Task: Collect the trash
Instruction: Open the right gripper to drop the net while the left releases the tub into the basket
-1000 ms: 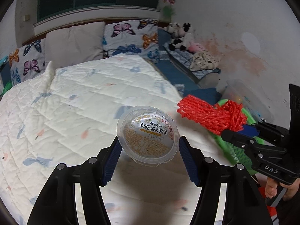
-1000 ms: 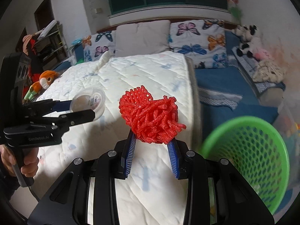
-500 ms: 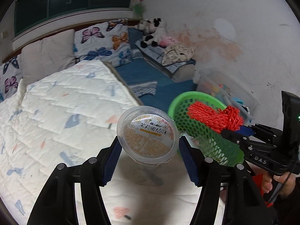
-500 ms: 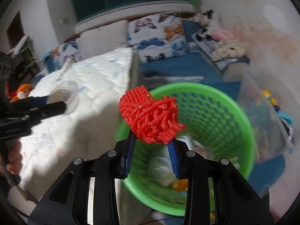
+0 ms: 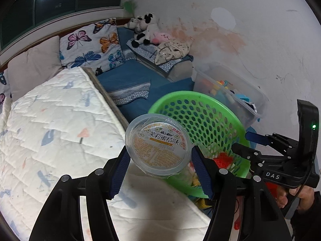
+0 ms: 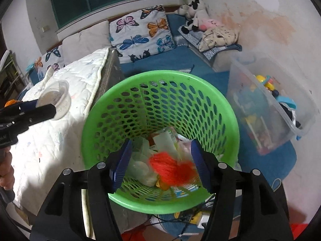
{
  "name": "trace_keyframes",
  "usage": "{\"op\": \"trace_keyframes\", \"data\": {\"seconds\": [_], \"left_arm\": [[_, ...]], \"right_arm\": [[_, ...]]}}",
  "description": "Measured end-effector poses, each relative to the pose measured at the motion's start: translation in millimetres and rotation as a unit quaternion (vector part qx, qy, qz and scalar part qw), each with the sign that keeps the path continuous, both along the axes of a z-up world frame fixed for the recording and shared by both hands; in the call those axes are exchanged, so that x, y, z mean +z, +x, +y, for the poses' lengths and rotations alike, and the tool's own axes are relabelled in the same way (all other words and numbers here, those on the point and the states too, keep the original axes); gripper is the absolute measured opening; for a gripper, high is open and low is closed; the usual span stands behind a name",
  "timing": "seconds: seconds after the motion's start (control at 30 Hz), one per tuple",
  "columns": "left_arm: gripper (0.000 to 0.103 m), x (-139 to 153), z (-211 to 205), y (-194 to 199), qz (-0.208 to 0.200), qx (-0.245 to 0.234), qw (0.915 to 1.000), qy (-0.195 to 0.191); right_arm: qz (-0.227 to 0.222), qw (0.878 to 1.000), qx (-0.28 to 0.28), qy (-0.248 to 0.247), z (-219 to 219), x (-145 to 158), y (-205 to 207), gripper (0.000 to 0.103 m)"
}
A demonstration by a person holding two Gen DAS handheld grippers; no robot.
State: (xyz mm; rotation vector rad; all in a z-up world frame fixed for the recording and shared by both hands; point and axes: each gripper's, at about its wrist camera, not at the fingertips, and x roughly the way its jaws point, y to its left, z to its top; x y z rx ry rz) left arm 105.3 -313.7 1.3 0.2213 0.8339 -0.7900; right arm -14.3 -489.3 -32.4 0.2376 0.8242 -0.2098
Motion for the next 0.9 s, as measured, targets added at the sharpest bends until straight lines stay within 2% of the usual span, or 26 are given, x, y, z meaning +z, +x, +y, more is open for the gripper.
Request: {"op": "trace_keyframes", "data": {"seconds": [0.6,0.9], "left_arm": [[0.061,-23,-40,-6,0.033,-0.023,0.9991,0.015],[0.066,-23,-42,-10,0.029,-0.029,0.9991,0.013]], "right_arm": [[-0.023,1.0,-0.011,0.013,-10,9,-22,0.068],[-0.025,0.999,-0.013,0.02,-9,7,-24,0.069]]}}
